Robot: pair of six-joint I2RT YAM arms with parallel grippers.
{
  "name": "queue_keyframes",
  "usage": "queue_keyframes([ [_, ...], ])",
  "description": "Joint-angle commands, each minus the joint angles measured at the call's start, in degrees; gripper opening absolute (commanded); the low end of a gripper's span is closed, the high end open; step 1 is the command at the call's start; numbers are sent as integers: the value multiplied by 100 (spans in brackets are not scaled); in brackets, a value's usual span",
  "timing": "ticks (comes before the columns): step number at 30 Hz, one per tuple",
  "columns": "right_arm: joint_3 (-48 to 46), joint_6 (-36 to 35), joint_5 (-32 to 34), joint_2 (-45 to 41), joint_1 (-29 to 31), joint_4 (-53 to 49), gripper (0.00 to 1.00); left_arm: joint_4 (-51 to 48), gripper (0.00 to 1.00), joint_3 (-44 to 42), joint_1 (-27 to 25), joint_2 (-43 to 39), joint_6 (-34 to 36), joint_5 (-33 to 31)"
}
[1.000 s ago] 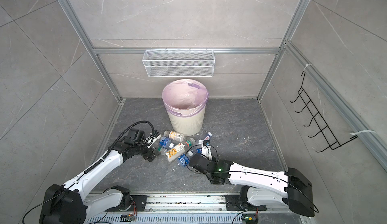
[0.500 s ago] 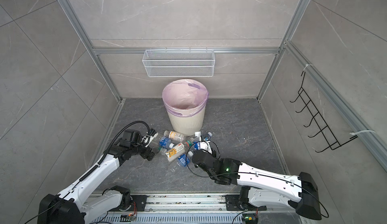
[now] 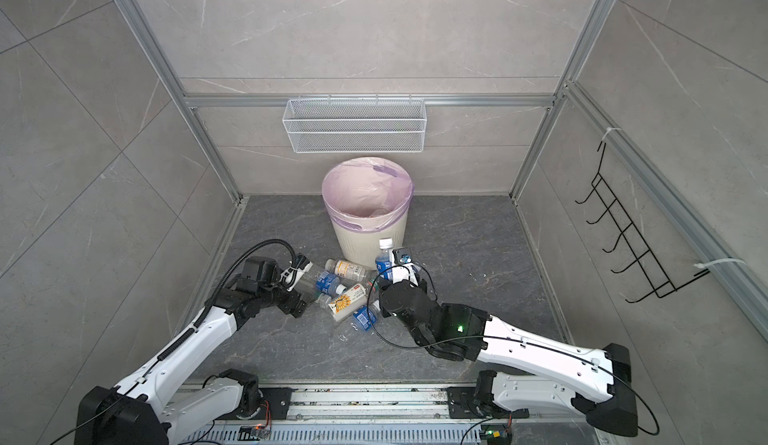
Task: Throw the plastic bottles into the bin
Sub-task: 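Lift the blue-labelled water bottle with the right gripper, then carry the blue-labelled bottle over the bin with the right gripper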
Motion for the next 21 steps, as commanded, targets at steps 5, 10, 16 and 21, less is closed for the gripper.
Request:
queue_keyframes([
  [5, 1889, -929, -317, 830, -723, -194, 44, 18, 100, 5, 26, -50, 0, 134],
  [10, 4010, -999, -1386, 2327, -1870, -689, 41, 8, 100, 17, 24, -60, 11, 134],
  [16, 8439, -611, -2463, 5462, -3111, -2541, 99, -74, 100, 87, 37, 1, 22, 155],
  [21, 11767, -669, -2434, 7007, -3219, -3919, 99, -56, 100, 61, 42, -77, 14, 99],
])
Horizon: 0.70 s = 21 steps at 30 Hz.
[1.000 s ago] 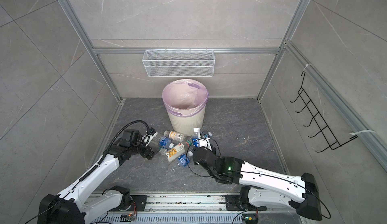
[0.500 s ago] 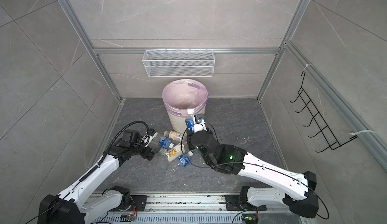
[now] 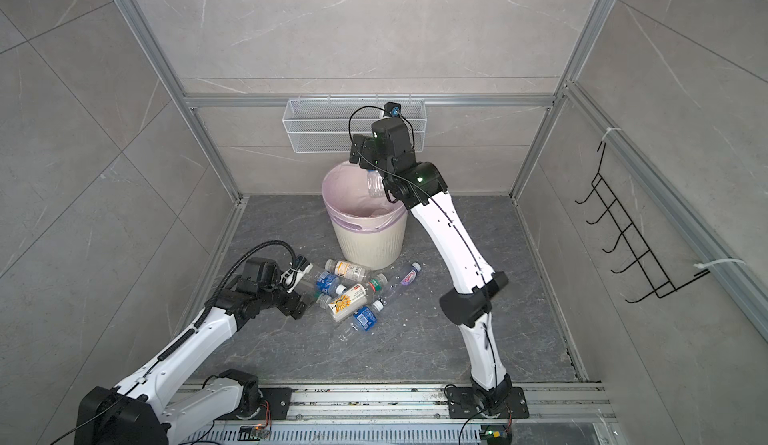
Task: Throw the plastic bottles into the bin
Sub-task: 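Carry the blue-labelled bottle over the bin with the right gripper, then open the right gripper above the bin to drop the bottle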
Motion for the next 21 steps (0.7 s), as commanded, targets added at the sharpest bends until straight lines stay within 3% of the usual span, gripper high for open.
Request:
queue_keyframes([
  [1, 1435, -1, -307, 383, 79, -1428, 99, -13, 100, 78, 40, -72, 22, 103],
  [3, 1449, -31, -341, 272, 84, -1520, 99, -21, 100, 95, 45, -42, 24, 136],
  [7, 378, -9, -274, -452, 94, -1466, 99, -29, 100, 141, 40, -3, 36, 163],
  [10, -1175, 5, -241, -1355, 114, -828, 99, -10, 100, 148, 43, 48, 56, 174],
  [12, -3167, 10, -342, -2368, 107, 374, 99, -36, 100, 180, 37, 87, 67, 174],
  [14, -4329, 61, -371, -3059, 105, 1017, 99, -52, 100, 193, 37, 89, 71, 157],
  [21, -6268, 296, -305, -4343, 105, 1325, 99, -204, 99, 258, 30, 67, 167, 190],
])
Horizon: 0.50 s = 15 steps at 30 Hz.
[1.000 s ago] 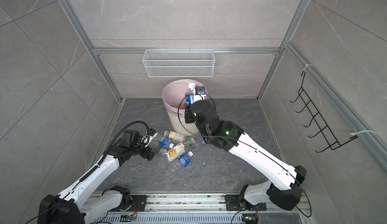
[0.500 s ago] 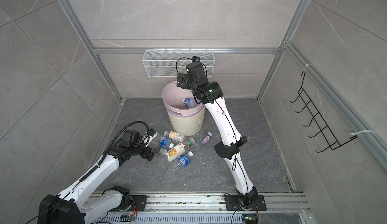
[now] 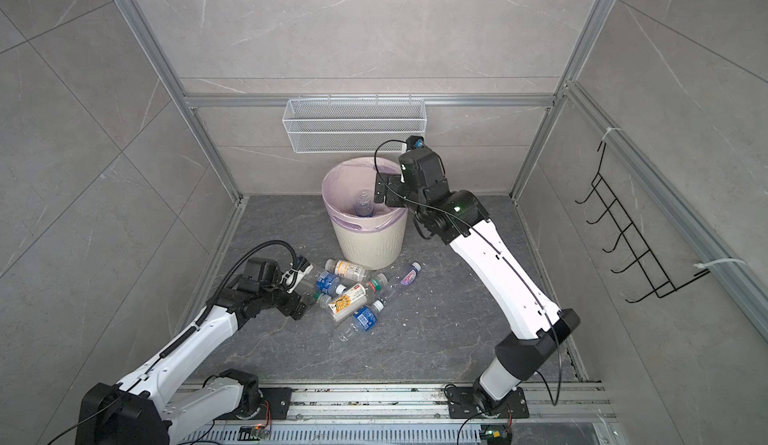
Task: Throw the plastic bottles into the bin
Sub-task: 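Open the right gripper above the bin to drop the bottle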
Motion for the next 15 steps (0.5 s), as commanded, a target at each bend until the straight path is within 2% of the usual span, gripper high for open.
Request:
queue_keyframes([
  [1, -810, 228, 13, -545, 13, 507, 99, -149, 99, 290, 22, 14, 99, 191],
  [8, -2486, 562, 18, -1561, 15, 661, 99, -353, 97, 523, -12, 193, 57, 276],
  [15, -3737, 1043, -109, -2143, 32, 651, 97, -541, 97, 800, -71, 320, 86, 264],
])
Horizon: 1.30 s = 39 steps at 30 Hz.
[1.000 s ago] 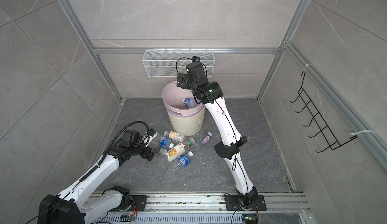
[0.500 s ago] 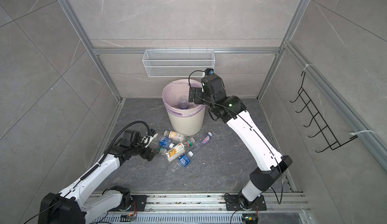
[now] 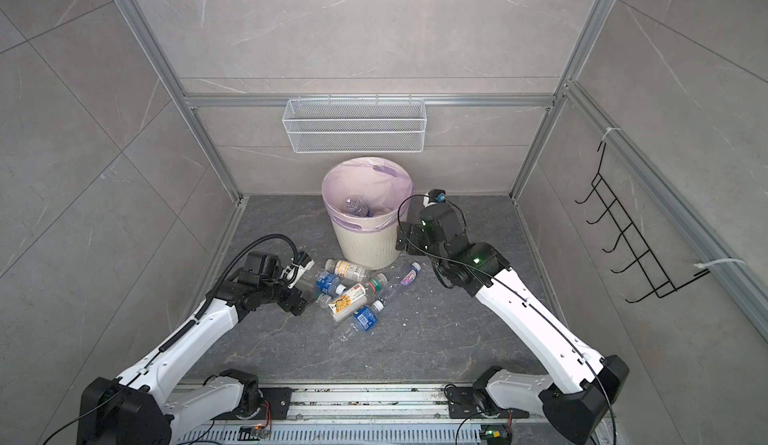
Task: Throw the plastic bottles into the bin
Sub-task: 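Withdraw the right gripper and lower it toward the clear Ganten bottle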
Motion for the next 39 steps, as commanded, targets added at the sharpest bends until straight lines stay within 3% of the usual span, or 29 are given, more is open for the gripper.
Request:
queue_keyframes([
  [1, -466, 413, -77, -237, 31, 140, 97, -168, 97, 298, -41, 98, 83, 120],
  [8, -1384, 953, -253, -329, 64, 403, 97, -163, 97, 478, -122, 237, 80, 64],
  [17, -2021, 1765, -611, 228, 90, 1017, 97, -25, 97, 701, -159, 465, -54, 38],
  [24, -2105, 2321, -763, 864, 170, 1380, 99, 587, 98, 512, -147, 498, -564, -82],
  [33, -2107, 2843, -828, 1480, 222, 1608, 100, 924, 99, 534, -97, 706, -1399, -959],
  [39, -2122, 3031, -861, 1741, 231, 1733, 100, 1125, 100, 368, 39, 648, -1582, -1008],
])
